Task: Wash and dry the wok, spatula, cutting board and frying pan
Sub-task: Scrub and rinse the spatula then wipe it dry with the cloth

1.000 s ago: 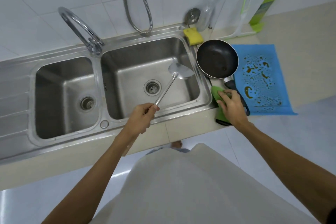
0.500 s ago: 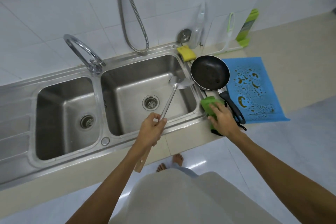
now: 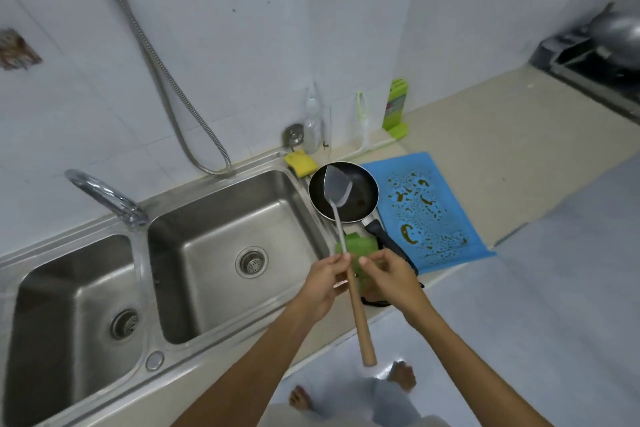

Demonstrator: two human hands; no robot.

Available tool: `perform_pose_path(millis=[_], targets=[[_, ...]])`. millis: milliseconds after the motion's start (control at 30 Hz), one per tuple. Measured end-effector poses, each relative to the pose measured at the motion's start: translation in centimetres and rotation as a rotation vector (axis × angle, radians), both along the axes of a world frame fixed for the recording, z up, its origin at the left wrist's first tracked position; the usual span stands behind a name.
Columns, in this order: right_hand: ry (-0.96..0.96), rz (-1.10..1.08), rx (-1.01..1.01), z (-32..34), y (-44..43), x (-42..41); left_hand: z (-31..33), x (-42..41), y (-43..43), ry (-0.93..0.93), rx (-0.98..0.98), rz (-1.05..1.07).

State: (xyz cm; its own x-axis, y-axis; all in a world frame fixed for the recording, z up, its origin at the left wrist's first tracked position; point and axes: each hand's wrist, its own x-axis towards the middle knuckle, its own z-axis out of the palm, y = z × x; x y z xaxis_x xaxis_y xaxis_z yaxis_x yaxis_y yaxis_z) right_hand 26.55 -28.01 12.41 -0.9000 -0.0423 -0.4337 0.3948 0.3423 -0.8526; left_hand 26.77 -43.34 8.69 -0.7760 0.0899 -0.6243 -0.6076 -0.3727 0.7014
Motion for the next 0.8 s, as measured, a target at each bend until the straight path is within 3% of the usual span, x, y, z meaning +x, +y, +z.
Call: perform_pose_path(millis=[233, 467, 800], targets=[[-0.320, -0.151, -0.330, 0.5, 11.4, -0.8, -0.3, -6.0, 12.4, 0.016, 0.024, -0.034], [-0.199, -0.183, -0.068, 0.5, 27.8, -4.0, -0.7, -11.9, 28.7, 0.040, -0.005, -0.136], [-0.113, -0.313, 0.027, -0.8, 45.5, -12.6, -0.2, -20.5, 47.8, 0.073, -0.192, -0.333]])
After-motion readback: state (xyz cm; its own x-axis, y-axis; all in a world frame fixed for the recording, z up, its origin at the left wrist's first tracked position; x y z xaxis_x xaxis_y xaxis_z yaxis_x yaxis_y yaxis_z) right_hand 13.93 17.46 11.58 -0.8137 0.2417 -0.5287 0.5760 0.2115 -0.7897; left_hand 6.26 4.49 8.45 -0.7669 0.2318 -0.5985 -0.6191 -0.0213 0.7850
